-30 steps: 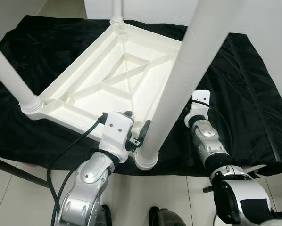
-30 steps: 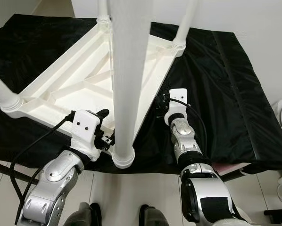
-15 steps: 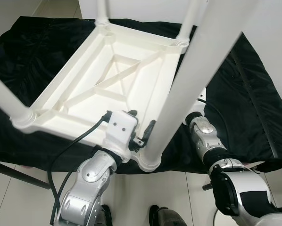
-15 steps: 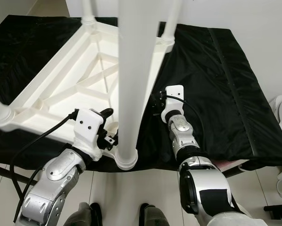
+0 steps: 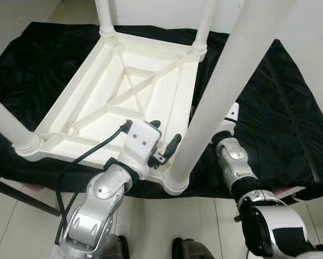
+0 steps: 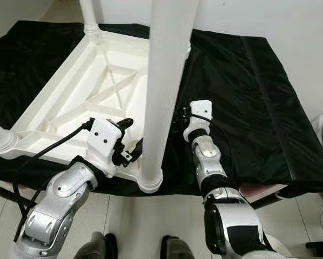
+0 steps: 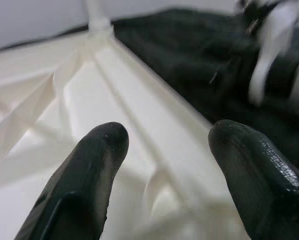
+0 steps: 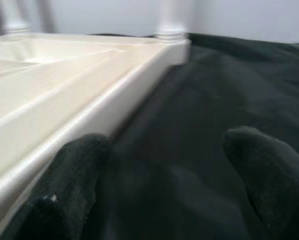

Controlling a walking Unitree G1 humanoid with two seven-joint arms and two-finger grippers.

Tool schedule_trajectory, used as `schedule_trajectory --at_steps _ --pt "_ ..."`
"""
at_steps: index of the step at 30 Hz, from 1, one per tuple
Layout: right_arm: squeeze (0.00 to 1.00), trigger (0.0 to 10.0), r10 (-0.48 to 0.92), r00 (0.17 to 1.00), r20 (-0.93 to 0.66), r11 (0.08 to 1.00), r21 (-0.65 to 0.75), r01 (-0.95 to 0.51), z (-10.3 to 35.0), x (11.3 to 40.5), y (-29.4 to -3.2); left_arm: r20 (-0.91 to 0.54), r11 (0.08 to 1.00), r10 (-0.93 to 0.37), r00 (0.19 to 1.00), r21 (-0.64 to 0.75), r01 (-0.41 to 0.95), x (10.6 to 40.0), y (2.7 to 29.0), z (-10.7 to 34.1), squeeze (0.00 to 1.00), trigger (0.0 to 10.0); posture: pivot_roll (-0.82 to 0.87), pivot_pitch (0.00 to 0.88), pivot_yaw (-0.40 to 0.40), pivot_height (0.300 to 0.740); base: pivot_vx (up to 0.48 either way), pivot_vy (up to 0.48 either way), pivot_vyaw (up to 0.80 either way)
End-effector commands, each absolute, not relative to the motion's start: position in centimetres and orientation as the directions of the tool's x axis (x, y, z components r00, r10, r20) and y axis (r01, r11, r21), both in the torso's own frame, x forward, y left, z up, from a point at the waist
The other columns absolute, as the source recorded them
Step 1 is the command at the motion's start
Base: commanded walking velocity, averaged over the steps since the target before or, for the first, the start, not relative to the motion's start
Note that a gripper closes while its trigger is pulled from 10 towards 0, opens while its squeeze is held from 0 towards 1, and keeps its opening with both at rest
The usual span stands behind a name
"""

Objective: Building children table

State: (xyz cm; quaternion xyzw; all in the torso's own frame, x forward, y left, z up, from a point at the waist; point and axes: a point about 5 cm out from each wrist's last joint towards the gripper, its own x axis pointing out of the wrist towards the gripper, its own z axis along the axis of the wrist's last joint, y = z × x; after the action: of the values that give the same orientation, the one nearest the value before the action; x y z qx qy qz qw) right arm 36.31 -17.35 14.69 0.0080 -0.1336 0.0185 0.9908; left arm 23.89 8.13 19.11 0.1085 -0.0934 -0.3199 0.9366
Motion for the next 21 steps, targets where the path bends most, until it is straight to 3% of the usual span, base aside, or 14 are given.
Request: schedule_trajectory --at_steps 1,7,13,16,21 --pt "0.0 10.0 0.013 0.96 0.28 0.999 0.033 -0.024 14.7 36.0 -17.9 0.09 0.729 -0.669 0.738 0.27 0.629 23.5 7.7 18.8 0.0 10.0 -0.06 0.154 0.002 0.74 0.0 0.0 0.0" --pt "0.0 10.0 0.173 0.928 0.331 0.981 0.024 -0.192 14.9 33.4 -18.5 0.051 0.648 -0.746 0.664 0.285 0.706 22.1 8.9 18.1 0.0 10.0 -0.07 0.156 -0.004 0.74 0.0 0.0 0.0" --pt "0.0 10.0 0.28 0.899 0.335 0.957 -0.02 -0.291 15.2 31.6 -19.2 0.02 0.621 -0.759 0.65 0.318 0.716 21.9 9.8 17.8 0.0 10.0 -0.08 0.155 0.0 0.74 0.0 0.0 0.0" --pt "0.0 10.0 0.49 0.832 0.261 0.871 -0.099 -0.482 16.0 28.7 -21.1 0.017 0.584 -0.79 0.613 0.322 0.745 21.6 11.2 18.3 0.0 10.0 -0.1 0.154 0.008 0.74 0.0 0.0 0.0" --pt "0.0 10.0 0.625 0.757 0.189 0.78 -0.129 -0.612 17.1 26.4 -22.5 -0.007 0.54 -0.818 0.575 0.333 0.773 20.9 12.3 18.3 0.0 10.0 -0.1 0.154 0.015 0.74 0.0 0.0 0.0"
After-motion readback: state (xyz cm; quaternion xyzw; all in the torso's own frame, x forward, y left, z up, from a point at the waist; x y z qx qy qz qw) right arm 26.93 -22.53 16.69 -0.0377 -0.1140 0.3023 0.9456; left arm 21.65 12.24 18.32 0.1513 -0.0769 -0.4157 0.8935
